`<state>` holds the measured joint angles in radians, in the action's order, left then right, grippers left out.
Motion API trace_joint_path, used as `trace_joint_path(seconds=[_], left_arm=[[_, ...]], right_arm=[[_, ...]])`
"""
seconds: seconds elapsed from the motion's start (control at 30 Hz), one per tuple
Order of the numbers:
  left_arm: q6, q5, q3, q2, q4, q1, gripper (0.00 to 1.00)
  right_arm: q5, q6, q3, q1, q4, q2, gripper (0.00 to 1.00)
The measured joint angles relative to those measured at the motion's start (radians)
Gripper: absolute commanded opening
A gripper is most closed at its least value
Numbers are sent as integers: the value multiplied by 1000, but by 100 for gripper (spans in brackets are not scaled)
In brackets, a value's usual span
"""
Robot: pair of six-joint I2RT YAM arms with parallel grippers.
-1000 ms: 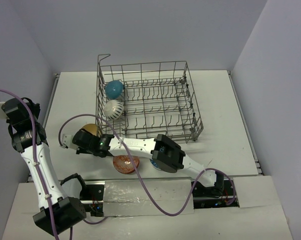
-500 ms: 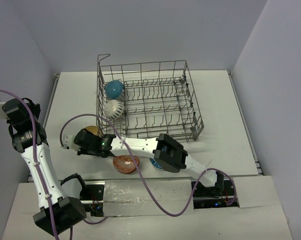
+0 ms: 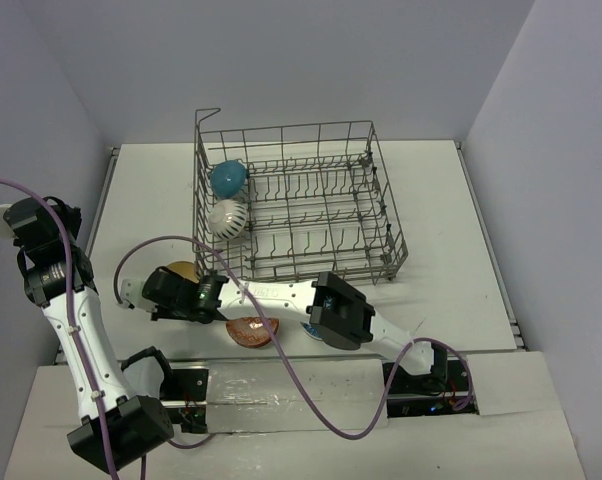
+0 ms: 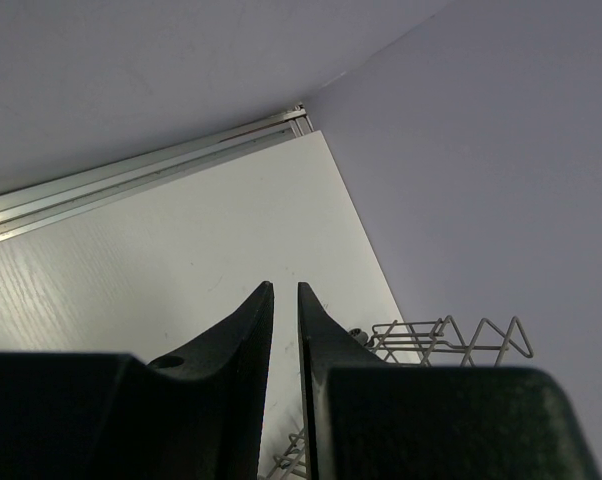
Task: Load the bowls into the dish rack
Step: Pick up the bowl from the corner of the board.
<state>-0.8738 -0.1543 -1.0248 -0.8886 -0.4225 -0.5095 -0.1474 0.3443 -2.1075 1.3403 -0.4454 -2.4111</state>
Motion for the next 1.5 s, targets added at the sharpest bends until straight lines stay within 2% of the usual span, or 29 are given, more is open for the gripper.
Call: trace_joint_path(seconds=[0.63,1.0,1.23,1.5], left_arm=[[1,27,0,1,6,0,21],[0,26,0,2,18,0,22],[1,9,0,2,18,0,22],[1,-4,0,4,17,0,22]], right_arm=[[5,-32,0,21,-12,5,0],[61,-74,47,35,-19,114,0],[63,-83,54,43,-19,130,0],[130,-118,183,45,-9,216,0]])
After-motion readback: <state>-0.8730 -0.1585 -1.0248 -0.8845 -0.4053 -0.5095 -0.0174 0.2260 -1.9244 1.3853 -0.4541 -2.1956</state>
